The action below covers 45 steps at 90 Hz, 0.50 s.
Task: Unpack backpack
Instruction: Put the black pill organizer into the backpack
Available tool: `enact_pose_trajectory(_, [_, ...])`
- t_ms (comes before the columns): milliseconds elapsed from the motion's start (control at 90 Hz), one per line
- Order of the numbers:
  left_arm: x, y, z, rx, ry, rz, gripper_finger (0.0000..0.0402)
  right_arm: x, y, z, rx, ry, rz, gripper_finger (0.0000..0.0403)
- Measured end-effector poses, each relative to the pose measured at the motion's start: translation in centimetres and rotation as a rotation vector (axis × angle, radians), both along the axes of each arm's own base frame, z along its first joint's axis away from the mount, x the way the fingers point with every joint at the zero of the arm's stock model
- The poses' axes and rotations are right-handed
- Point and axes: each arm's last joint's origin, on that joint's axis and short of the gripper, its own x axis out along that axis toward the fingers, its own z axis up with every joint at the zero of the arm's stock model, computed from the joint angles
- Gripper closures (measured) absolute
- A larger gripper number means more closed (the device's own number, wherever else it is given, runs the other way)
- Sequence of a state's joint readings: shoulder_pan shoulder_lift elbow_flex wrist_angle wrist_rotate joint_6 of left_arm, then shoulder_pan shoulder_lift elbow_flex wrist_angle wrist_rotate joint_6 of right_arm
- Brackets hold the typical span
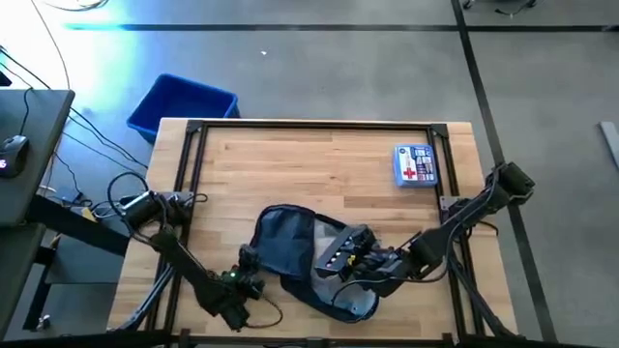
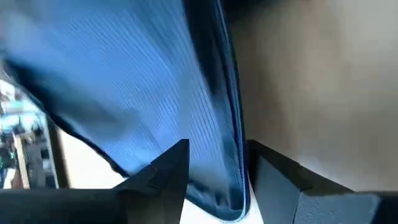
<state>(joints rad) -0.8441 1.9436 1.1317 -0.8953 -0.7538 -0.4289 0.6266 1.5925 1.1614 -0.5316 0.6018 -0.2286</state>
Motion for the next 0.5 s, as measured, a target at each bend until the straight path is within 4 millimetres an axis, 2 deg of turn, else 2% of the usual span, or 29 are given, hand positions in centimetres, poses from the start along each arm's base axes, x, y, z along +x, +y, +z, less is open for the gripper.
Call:
enact_pose_trajectory(200, [1.7,1.3,-0.7,-0.034,0.034,-0.006,0.0266,-0.2,0.4,-0.3,0.024,0.007,-0.022,0.0246])
enact_pose_trajectory(300, [2.3,1.7,-0.4,-0.059,0.073,-0.023,0.0277,-0.5,0.8,-0.3,0.029,0.007,-0.008,0.0246])
enact_pose_trajectory(356, [2.4,1.9,-0.4,-0.052,0.083,-0.038,0.0299,-0.6,1.1,-0.5,0.022,0.019,0.002,0.0246])
enact_pose_trajectory(411, [2.5,1.9,-0.1,-0.017,0.077,-0.047,0.0338,-0.5,1.2,-0.9,0.007,0.018,-0.002,0.0246])
enact_pose_trajectory(456, [2.6,2.0,0.3,0.031,0.059,-0.042,0.0373,-0.5,1.4,-1.3,-0.029,0.021,-0.003,0.0246])
enact_pose_trajectory(500, [2.7,2.0,1.1,0.105,0.013,-0.032,0.0389,-0.5,1.5,-1.7,-0.082,0.028,0.003,0.0246])
